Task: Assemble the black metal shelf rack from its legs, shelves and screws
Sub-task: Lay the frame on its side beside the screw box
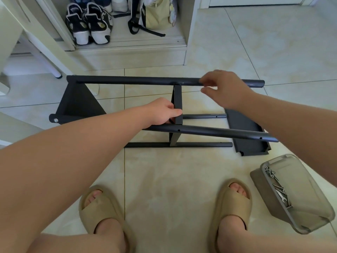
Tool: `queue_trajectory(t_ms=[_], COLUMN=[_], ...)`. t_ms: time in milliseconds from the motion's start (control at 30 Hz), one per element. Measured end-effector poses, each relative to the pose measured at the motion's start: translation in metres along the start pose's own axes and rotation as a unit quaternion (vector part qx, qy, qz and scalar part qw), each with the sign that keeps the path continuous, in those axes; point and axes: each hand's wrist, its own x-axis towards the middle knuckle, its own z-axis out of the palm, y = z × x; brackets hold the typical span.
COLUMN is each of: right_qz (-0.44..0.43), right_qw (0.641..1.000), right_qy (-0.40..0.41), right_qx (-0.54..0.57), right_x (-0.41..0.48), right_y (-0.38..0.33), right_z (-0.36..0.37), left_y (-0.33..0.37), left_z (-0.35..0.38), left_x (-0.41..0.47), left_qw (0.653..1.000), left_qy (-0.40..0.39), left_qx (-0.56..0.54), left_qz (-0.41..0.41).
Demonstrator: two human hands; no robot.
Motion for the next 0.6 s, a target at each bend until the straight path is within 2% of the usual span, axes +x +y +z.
queue_trajectory(t_ms=[100, 200, 267, 500, 600], right_qz=[0.002, 0.018, 0.01, -0.014, -0.022], right_qw=[0.992, 0.983, 0.98, 0.988, 0.99], right_qy=[-0.06, -0.099, -0.098, -0.045, -0.064], right_qx=[-0.109, -0.151, -0.171, -0.147, -0.124], right_x=[0.036, 0.063, 0.076, 0.085, 0.075], right_y=[-0.007, -0.008, -0.006, -0.008, -0.01], right_z=[0.013, 0.024, 0.029, 0.019, 0.015], left_y=[-0.001, -0.003, -0.004, 0.0, 0.0], left_z=[-0.001, -0.002, -0.002, -0.004, -0.004], left_x=[0.003, 0.005, 0.007, 0.01, 0.012], left_qw=[1.0, 1.0, 1.0, 1.0, 1.0], left_qy=[-0.002, -0.005, -0.011, -0.01, 0.0], left_qx=[-0.002, -0.004, -0.012, -0.019, -0.021], left_qz=[0.0, -0.001, 0.0, 0.001, 0.002])
